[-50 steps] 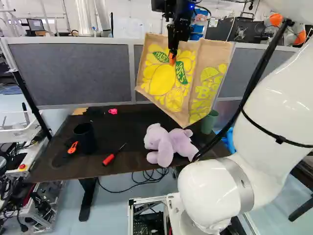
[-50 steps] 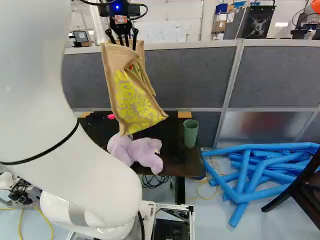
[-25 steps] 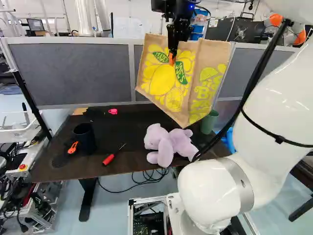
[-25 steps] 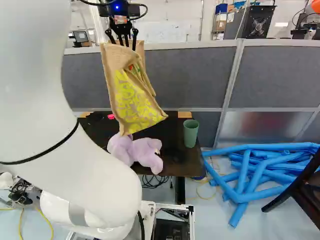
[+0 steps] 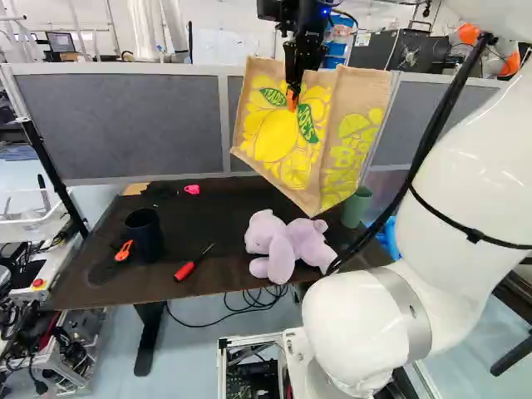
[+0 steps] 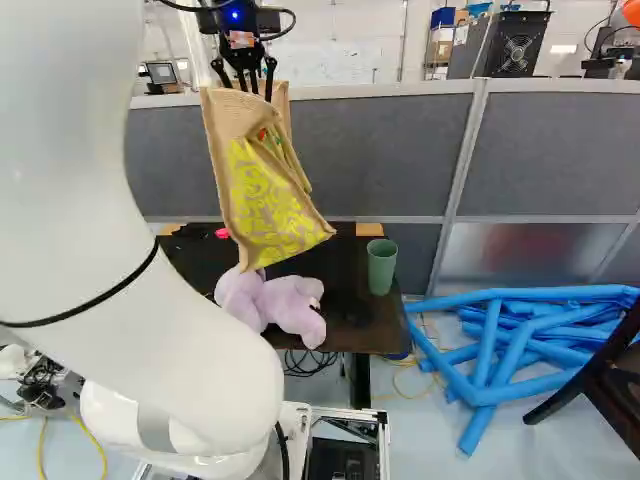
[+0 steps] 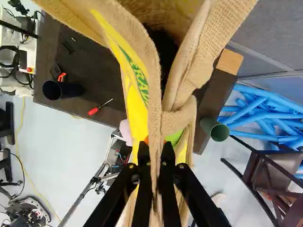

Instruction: Pick up the bag on the ground and place it on the table

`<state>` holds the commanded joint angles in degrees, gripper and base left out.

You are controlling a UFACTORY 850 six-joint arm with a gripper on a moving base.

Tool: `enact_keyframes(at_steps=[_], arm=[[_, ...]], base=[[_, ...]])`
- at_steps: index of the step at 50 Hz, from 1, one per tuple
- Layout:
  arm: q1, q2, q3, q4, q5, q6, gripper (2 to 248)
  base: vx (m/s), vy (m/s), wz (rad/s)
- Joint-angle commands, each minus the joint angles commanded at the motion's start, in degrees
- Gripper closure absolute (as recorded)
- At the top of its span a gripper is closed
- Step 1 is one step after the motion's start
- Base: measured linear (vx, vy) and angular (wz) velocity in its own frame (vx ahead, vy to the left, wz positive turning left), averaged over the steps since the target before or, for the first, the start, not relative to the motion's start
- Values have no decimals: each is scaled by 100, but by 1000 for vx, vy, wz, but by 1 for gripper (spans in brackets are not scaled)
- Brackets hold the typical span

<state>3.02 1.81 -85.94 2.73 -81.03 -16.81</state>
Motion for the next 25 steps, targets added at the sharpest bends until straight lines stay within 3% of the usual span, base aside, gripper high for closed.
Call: enact_keyframes(at_steps=[15,25], arm=[[0,-10,-10,0,0,-9,228],[0,-10,-10,0,0,-434,228]], base=[[0,0,0],[0,0,0]])
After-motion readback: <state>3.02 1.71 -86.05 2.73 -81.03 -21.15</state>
